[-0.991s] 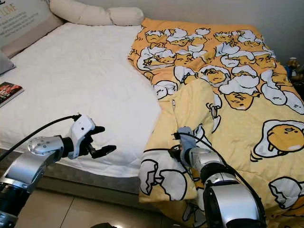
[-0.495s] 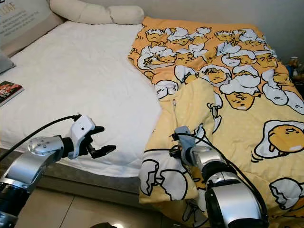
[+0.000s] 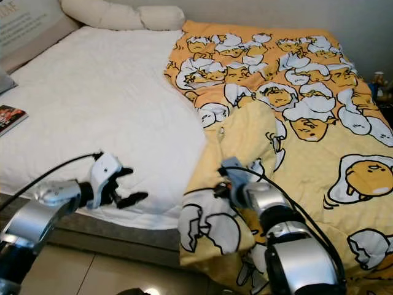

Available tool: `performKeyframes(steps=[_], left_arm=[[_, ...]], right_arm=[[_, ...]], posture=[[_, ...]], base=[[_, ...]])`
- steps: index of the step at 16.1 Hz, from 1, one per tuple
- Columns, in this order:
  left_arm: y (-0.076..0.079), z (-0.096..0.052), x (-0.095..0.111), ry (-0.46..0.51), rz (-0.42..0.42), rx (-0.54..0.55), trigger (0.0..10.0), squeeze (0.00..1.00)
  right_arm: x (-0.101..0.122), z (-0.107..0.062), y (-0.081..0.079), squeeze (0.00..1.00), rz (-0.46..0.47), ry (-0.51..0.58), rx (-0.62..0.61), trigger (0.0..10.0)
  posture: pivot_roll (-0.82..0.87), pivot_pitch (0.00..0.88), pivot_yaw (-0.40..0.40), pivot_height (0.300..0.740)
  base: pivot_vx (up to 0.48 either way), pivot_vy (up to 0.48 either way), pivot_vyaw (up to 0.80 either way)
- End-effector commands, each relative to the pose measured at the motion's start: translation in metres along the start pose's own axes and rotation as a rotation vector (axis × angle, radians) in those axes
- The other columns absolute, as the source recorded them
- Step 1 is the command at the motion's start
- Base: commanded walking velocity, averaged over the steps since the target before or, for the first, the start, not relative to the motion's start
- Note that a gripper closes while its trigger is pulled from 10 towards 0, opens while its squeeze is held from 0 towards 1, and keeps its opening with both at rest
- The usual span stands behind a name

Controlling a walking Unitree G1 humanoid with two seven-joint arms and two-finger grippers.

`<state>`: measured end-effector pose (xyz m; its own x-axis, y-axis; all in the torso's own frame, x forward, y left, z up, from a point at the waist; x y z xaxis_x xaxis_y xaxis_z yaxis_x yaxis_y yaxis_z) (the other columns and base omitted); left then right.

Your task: Clean up the room

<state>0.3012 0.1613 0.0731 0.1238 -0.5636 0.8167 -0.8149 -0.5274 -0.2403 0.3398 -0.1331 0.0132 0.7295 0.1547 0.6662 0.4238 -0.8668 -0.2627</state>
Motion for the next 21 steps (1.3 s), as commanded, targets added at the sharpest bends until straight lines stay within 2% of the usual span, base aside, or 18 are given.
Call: performKeyframes(steps=[1, 2, 3, 4, 6, 7, 8, 9, 10, 11, 12, 13, 15, 17, 21], left_arm=[[-0.005, -0.009, -0.003, -0.025, 0.015, 0.007, 10.0, 0.00], [-0.008, -0.013, -0.008, -0.042, 0.016, 0.014, 10.0, 0.00], [-0.012, -0.018, -0.012, -0.058, 0.012, 0.030, 10.0, 0.00], [-0.017, -0.023, -0.015, -0.072, 0.009, 0.048, 10.0, 0.00], [-0.022, -0.030, -0.020, -0.093, 0.005, 0.066, 10.0, 0.00], [-0.023, -0.032, -0.022, -0.099, 0.004, 0.069, 10.0, 0.00], [-0.023, -0.035, -0.025, -0.110, 0.001, 0.072, 10.0, 0.00], [-0.023, -0.037, -0.027, -0.117, -0.002, 0.072, 10.0, 0.00], [-0.022, -0.038, -0.028, -0.122, -0.005, 0.073, 10.0, 0.00], [-0.023, -0.039, -0.029, -0.125, -0.007, 0.074, 10.0, 0.00], [-0.023, -0.040, -0.030, -0.128, -0.008, 0.075, 10.0, 0.00], [-0.023, -0.040, -0.030, -0.131, -0.008, 0.076, 10.0, 0.00], [-0.024, -0.041, -0.031, -0.135, -0.009, 0.078, 10.0, 0.00], [-0.024, -0.040, -0.032, -0.139, -0.009, 0.077, 10.0, 0.00], [-0.023, -0.040, -0.035, -0.142, -0.013, 0.079, 10.0, 0.00]], right_arm=[[0.031, 0.003, -0.026, 0.00, -0.074, 0.084, 0.108, 0.0], [0.042, 0.005, -0.042, 0.00, -0.112, 0.102, 0.165, 0.0], [0.056, 0.005, -0.066, 0.00, -0.162, 0.131, 0.263, 0.0], [0.069, 0.002, -0.093, 0.00, -0.229, 0.164, 0.372, 0.0], [0.085, -0.011, -0.135, 0.00, -0.350, 0.227, 0.567, 0.0], [0.091, -0.021, -0.153, 0.00, -0.371, 0.264, 0.672, 1.7], [0.096, -0.042, -0.178, 0.00, -0.414, 0.316, 0.849, 4.0], [0.094, -0.054, -0.190, 0.00, -0.449, 0.325, 0.949, 5.5], [0.089, -0.060, -0.194, 0.00, -0.470, 0.305, 1.001, 10.0], [0.082, -0.062, -0.194, 0.00, -0.474, 0.269, 1.028, 10.0], [0.075, -0.062, -0.192, 0.28, -0.464, 0.226, 1.042, 10.0], [0.070, -0.062, -0.190, 1.00, -0.444, 0.199, 1.042, 10.0], [0.064, -0.062, -0.186, 1.00, -0.438, 0.175, 1.015, 10.0], [0.057, -0.055, -0.175, 1.00, -0.467, 0.140, 0.922, 10.0], [0.061, -0.054, -0.169, 1.00, -0.404, 0.184, 0.861, 10.0]], posture=[[-0.02, 0.000, 0.037, 0.740], [-0.02, 0.000, 0.039, 0.740], [-0.02, 0.000, 0.040, 0.740], [-0.02, 0.000, 0.041, 0.740], [-0.02, 0.000, 0.039, 0.740], [-0.01, 0.000, 0.039, 0.740], [-0.01, 0.000, 0.038, 0.740], [-0.01, 0.000, 0.039, 0.740], [-0.01, 0.000, 0.039, 0.740], [-0.01, 0.000, 0.040, 0.740], [-0.01, 0.000, 0.041, 0.740], [-0.01, 0.000, 0.042, 0.740], [-0.01, 0.000, 0.044, 0.740], [-0.02, 0.000, 0.046, 0.740], [-0.02, 0.000, 0.049, 0.740]], base=[[0.000, 0.000, 0.00], [0.000, 0.000, 0.00], [0.000, 0.000, 0.00], [0.000, 0.000, 0.00], [0.000, 0.000, 0.00], [0.000, 0.000, 0.00], [0.000, 0.000, 0.00], [0.000, 0.000, 0.00], [0.000, 0.000, 0.00], [0.000, 0.000, 0.00], [0.000, 0.000, 0.00], [0.000, 0.000, 0.00], [0.000, 0.000, 0.00], [0.000, 0.000, 0.00], [0.000, 0.000, 0.00]])
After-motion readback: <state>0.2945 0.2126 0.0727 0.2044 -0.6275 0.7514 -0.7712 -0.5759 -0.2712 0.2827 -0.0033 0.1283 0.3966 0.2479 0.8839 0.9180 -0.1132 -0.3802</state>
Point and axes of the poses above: a point about 5 cm out from each wrist's last joint towards the gripper, its own z axis pointing out of the wrist towards the gripper, its own x axis along the axis of the wrist's last joint, y = z × x, the point moved 3 cm from there along z, pointing out of the wrist towards the gripper, and after that the axes turned 10 degrees about z, right-handed, at the moved point
